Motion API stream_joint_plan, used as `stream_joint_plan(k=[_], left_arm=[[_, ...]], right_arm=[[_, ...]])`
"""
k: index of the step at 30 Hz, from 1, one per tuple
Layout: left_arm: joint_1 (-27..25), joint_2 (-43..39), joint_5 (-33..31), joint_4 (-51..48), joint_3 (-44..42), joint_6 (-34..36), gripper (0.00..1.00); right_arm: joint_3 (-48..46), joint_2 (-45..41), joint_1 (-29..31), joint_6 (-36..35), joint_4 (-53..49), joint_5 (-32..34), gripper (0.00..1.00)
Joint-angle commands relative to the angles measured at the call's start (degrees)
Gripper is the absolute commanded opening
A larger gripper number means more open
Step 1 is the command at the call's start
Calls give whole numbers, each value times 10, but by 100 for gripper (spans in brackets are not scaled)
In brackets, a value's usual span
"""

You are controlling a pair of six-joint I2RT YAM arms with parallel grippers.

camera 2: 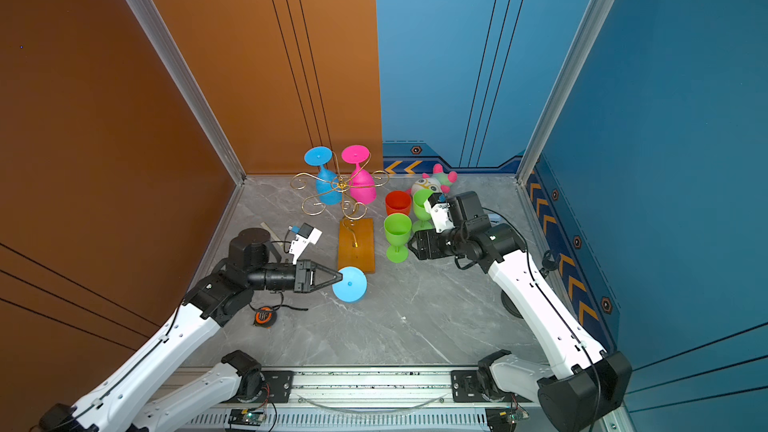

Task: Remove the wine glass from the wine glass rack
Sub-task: 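Pull the cyan glass off the rack toward the robot with the left gripper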

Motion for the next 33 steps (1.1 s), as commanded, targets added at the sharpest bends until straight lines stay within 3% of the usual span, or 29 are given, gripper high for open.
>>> stream_joint_plan(k=[1,7,14,33], left_arm=[[-56,21,-73,1,30,51,0],[-152,58,-167,-26,67,147,0],[-207,67,-230,-62,94,241,0],[-377,10,-481,-76,41,542,0]], right_arm=[[9,2,-5,5,-21,-12,79],[8,7,-12,2,-24,-17,80],[12,11,-25,1,-33,-28,81],[73,42,-49,-11,-66,-70,81]])
